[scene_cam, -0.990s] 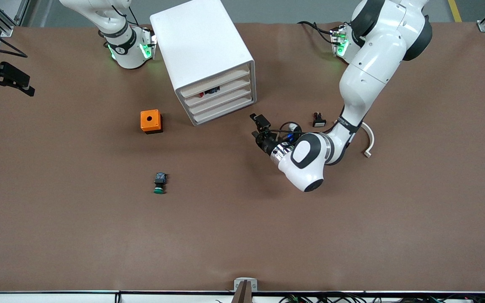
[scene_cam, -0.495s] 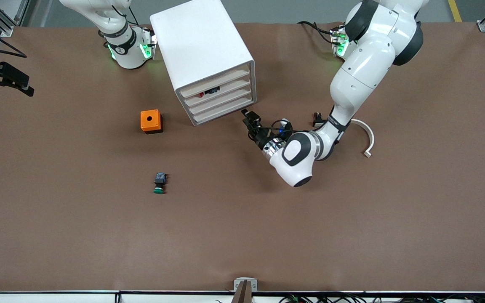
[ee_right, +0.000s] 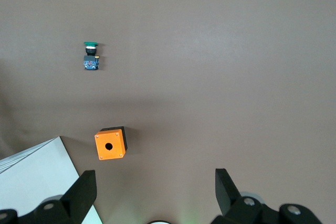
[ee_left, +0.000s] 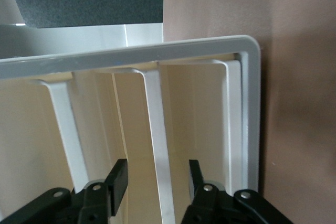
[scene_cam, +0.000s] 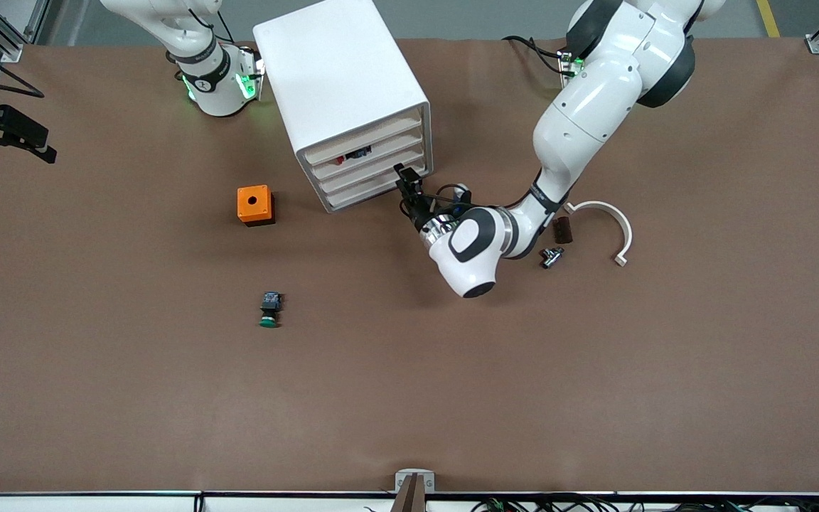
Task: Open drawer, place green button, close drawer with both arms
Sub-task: 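Hook the left gripper into the drawer's front rim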
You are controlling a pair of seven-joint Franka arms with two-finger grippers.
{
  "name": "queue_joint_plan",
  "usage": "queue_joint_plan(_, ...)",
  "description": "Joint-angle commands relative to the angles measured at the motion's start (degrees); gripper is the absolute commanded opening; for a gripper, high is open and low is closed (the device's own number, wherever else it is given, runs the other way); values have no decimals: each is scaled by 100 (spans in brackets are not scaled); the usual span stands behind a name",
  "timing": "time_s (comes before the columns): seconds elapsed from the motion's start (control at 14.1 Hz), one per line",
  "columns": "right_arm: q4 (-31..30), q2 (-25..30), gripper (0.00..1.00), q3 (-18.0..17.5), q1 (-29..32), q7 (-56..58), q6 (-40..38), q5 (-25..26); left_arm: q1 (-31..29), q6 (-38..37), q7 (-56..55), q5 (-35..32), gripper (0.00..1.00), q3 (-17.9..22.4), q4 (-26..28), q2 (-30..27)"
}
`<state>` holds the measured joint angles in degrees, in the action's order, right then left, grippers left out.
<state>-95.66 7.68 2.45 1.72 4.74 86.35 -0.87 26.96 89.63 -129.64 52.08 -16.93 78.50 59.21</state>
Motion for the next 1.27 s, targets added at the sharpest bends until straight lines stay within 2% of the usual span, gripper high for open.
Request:
queue_joint_plan(0.0,-32,85,100,9,12,35,-4,16,142,-103,-88,101,51,-3,-107,108)
queue_joint_plan(0.14,-32,85,100,9,12,35,5,16,274,-121,-96,101,47,6,-98,143)
queue_joint_plan(0.49,-5,67,100,9,21,35,-13,16,494,-156,-114,110,29,6,-54,257)
queue_joint_plan(0.85,83,23,100,9,4,35,-21,43,477,-200,-123,119,15,-3,-63,240)
queue_joint_plan(1.2,83,6,100,9,21,18,-30,43,293,-209,-281,119,9,15,-107,231)
